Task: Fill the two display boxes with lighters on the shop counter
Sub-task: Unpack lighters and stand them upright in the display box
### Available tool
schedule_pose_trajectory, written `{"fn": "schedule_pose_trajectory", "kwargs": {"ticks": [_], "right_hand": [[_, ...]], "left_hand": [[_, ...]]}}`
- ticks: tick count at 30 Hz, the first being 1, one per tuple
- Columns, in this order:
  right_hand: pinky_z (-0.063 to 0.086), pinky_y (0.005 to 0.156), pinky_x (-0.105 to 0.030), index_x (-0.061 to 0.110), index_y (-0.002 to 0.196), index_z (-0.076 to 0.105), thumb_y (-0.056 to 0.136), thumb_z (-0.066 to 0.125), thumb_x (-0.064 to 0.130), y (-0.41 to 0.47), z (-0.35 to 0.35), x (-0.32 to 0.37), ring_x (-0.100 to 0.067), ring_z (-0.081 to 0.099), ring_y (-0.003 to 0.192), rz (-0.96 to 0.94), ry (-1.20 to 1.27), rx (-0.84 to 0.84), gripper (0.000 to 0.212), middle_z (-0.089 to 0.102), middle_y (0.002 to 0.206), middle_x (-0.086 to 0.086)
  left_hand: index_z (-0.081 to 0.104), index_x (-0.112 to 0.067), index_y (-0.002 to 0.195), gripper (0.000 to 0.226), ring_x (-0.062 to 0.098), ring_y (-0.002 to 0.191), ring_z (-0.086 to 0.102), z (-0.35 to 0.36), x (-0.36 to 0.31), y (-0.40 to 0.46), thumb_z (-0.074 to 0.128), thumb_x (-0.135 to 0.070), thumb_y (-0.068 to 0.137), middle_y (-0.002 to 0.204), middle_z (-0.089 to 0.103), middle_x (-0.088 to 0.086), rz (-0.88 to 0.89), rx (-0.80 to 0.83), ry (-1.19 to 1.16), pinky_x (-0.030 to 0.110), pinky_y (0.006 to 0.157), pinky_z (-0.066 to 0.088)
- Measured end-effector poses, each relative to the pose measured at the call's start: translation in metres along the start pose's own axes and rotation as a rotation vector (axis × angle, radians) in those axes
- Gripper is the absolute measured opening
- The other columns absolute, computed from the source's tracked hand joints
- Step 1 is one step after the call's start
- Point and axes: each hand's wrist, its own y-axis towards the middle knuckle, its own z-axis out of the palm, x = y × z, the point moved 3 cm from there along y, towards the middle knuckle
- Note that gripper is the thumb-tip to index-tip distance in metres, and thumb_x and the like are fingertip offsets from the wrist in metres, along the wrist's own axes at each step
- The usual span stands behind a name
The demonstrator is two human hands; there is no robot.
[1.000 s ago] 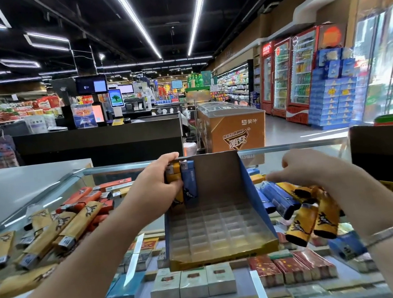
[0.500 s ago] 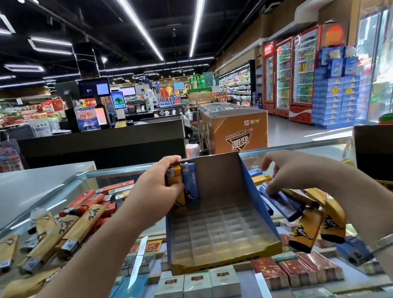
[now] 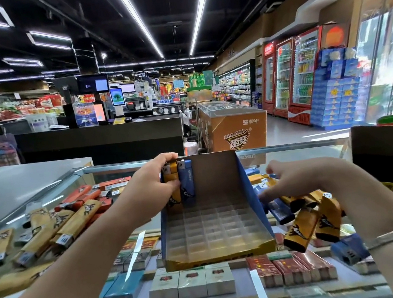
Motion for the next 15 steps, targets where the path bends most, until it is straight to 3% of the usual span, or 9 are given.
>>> {"fn": "schedule_pose_trajectory", "kwargs": {"ticks": [2, 7, 10, 15], "right_hand": [[0.039, 0.102, -0.043, 0.028, 0.138, 0.021, 0.071, 0.068, 0.055, 0.0020, 0.0034, 0.0011, -0.028, 0.044, 0.121, 0.000, -0.002, 0.018, 0.086, 0.039, 0.142, -0.011], [0.055, 0.079, -0.034, 0.035, 0.128, 0.018, 0.066, 0.071, 0.039, 0.0028, 0.0062, 0.0047, -0.021, 0.059, 0.091, -0.009, 0.003, 0.056, 0.081, 0.052, 0.112, -0.009], [0.058, 0.075, -0.034, 0.033, 0.123, 0.022, 0.067, 0.072, 0.036, 0.0035, 0.0094, 0.0071, -0.020, 0.063, 0.085, 0.003, 0.015, 0.045, 0.075, 0.054, 0.098, -0.007], [0.058, 0.075, -0.038, 0.023, 0.114, 0.027, 0.068, 0.072, 0.029, 0.0099, 0.0119, 0.0086, -0.022, 0.061, 0.083, -0.023, 0.058, -0.052, 0.065, 0.052, 0.093, -0.008]], "left_hand": [[0.043, -0.031, 0.129, 0.047, 0.012, 0.091, 0.057, 0.0002, 0.0005, 0.0004, 0.057, -0.010, 0.089, 0.102, 0.055, -0.005, -0.003, 0.005, -0.005, 0.030, 0.075, 0.055], [0.042, -0.032, 0.130, 0.048, 0.012, 0.092, 0.056, 0.0007, 0.0017, 0.0010, 0.057, -0.011, 0.089, 0.103, 0.054, -0.006, -0.012, 0.006, -0.018, 0.028, 0.074, 0.055], [0.042, -0.031, 0.130, 0.048, 0.013, 0.093, 0.056, 0.0002, 0.0019, 0.0007, 0.057, -0.011, 0.089, 0.103, 0.054, -0.006, -0.013, 0.007, -0.012, 0.028, 0.074, 0.055], [0.042, -0.029, 0.130, 0.048, 0.014, 0.094, 0.057, -0.0007, 0.0009, 0.0002, 0.057, -0.009, 0.089, 0.101, 0.055, -0.007, -0.018, -0.002, -0.003, 0.035, 0.080, 0.055]]}}
